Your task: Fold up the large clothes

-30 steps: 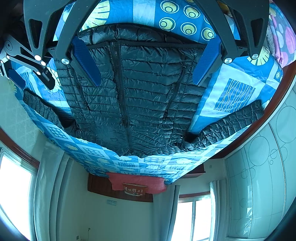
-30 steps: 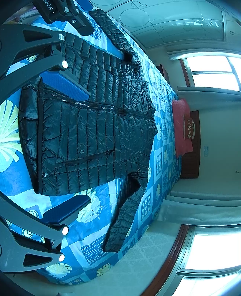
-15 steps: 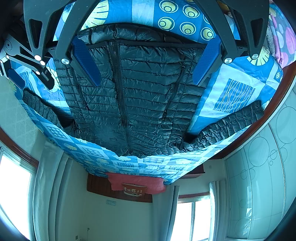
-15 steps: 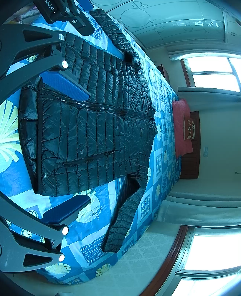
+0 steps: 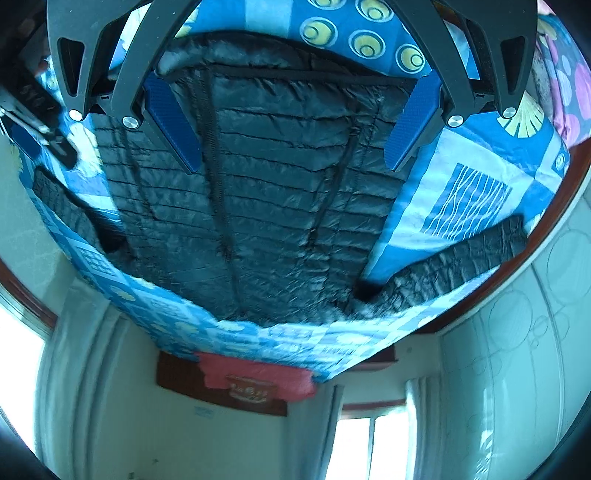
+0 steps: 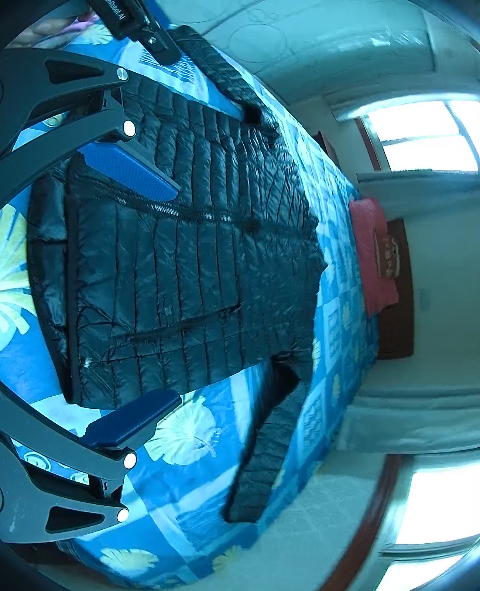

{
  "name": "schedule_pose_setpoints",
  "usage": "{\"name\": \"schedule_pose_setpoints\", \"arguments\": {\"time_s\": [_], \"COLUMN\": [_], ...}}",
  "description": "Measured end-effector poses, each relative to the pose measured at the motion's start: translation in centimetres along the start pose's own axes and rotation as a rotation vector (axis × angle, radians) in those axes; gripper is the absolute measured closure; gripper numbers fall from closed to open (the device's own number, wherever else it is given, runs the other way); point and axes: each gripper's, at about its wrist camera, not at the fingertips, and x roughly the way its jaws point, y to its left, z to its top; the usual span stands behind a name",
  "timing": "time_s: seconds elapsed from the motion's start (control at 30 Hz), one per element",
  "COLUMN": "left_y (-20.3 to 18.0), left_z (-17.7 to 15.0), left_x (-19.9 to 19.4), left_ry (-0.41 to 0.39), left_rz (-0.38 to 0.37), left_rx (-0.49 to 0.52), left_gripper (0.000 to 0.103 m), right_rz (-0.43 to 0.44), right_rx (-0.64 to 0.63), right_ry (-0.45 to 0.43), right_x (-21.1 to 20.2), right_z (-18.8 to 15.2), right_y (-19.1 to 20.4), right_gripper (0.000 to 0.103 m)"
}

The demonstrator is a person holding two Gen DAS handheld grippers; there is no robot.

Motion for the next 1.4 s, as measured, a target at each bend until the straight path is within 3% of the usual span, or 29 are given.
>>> {"name": "schedule_pose_setpoints", "arguments": {"time_s": [0.13,0.2,0.23,0.27,0.37,0.5,0.7,0.83,0.93,1.07,1.13,1.2,1.27,1.3,1.4], "left_y": [2.7,4.6,5.7,6.8,10.2,14.8,19.6,21.3,21.5,21.4,21.1,20.9,20.8,20.8,20.8], "left_z": [0.7,1.1,1.3,1.4,1.7,1.5,1.2,0.8,0.6,0.4,0.4,0.4,0.5,0.4,0.5], "left_x": [3.2,5.0,5.8,6.5,9.3,12.3,15.0,16.0,16.6,17.5,17.8,18.1,18.5,18.6,18.7], "left_ry": [0.039,0.056,0.057,0.054,0.079,0.120,0.136,0.158,0.170,0.186,0.189,0.192,0.189,0.187,0.182], "left_rz": [0.055,0.085,0.101,0.124,0.162,0.178,0.305,0.330,0.362,0.391,0.412,0.429,0.437,0.440,0.441], "left_rx": [-0.065,-0.114,-0.143,-0.169,-0.237,-0.370,-0.440,-0.494,-0.473,-0.444,-0.412,-0.388,-0.376,-0.372,-0.366], "left_gripper": [0.005,0.005,0.005,0.005,0.005,0.005,0.005,0.005,0.005,0.005,0.004,0.004,0.004,0.004,0.004], "right_rz": [0.014,0.015,0.015,0.016,0.031,-0.035,-0.091,-0.072,-0.071,-0.102,-0.134,-0.170,-0.159,-0.169,-0.202], "right_rx": [0.127,0.206,0.259,0.319,0.477,0.688,0.892,0.979,1.022,1.031,1.032,1.024,1.049,1.052,0.955], "right_ry": [0.018,0.038,0.050,0.054,0.020,-0.030,-0.114,-0.176,-0.241,-0.319,-0.332,-0.330,-0.293,-0.288,-0.314], "right_x": [3.5,5.4,6.6,7.8,9.8,12.8,16.4,18.8,19.8,20.3,20.6,20.7,21.6,21.0,19.7], "right_z": [1.1,1.7,2.0,2.3,2.7,2.5,1.9,2.1,2.3,3.4,3.8,3.9,3.9,3.5,5.0], "right_y": [-4.7,-7.6,-9.6,-11.9,-17.3,-26.6,-36.3,-39.2,-40.4,-40.9,-41.2,-41.5,-42.4,-42.3,-40.6], "right_gripper": [0.003,0.021,0.037,0.039,0.039,0.039,0.039,0.039,0.037,0.025,0.026,0.041,0.083,0.089,0.093]}}
